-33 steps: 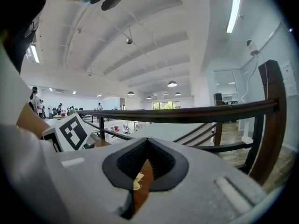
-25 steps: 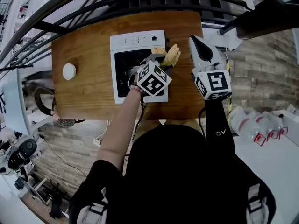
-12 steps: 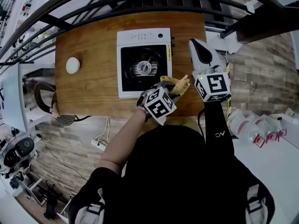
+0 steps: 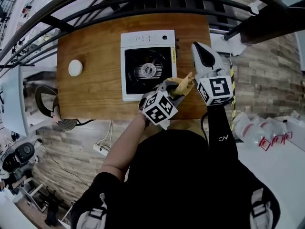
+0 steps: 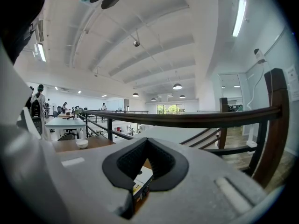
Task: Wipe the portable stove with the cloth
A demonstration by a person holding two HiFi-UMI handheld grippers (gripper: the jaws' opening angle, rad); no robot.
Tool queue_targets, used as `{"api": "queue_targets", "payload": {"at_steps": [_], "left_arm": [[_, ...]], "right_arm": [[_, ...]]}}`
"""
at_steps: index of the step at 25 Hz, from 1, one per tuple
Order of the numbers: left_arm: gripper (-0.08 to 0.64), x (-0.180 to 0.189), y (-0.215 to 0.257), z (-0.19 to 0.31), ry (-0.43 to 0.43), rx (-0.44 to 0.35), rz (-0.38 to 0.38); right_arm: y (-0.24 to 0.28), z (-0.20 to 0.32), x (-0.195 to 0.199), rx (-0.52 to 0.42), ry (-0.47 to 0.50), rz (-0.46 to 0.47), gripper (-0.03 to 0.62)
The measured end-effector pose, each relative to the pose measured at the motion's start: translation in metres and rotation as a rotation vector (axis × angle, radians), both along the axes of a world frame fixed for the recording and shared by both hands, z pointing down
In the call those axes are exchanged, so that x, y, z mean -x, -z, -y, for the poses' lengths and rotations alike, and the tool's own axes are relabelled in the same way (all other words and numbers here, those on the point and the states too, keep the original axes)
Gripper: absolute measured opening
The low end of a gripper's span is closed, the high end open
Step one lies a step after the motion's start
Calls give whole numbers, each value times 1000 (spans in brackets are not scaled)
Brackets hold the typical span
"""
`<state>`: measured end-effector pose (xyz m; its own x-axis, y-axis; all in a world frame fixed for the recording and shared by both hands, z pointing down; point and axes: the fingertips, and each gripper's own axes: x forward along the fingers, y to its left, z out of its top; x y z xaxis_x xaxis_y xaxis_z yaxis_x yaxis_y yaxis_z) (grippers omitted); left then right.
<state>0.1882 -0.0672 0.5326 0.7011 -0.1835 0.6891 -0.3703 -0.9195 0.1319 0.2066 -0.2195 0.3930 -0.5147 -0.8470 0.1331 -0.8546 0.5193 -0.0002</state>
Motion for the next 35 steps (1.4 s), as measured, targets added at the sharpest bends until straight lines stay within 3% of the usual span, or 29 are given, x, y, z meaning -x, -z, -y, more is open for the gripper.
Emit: {"api": "queue_targets", "payload": {"at_steps": [6,9,11,16,19,27,32,35], "left_arm": [[152,39,46,117,341,-214,-71],[152,63,61,167,476,-272,-79],[153,63,62,191,518,-261,-81],[153,44,45,209,496,-223,-56],[153,54,39,208,512,-217,-48],[153,173,21,204,700,-194,45],[153,273,13,184,907,-159,131],[153,298,12,172,959,-138,129]], "right_arm": [[-3,11,4,8,19,1,2],[-4,17,5,11,24,3,2],[-6,20,6,19,26,0,2],[-14,27,11,31,44,-10,2],[-17,30,10,38,48,-11,2],[-18,33,58,38,133,-17,2],[-17,31,92,38,187,-15,2],[-17,27,107,39,210,-14,2]]}}
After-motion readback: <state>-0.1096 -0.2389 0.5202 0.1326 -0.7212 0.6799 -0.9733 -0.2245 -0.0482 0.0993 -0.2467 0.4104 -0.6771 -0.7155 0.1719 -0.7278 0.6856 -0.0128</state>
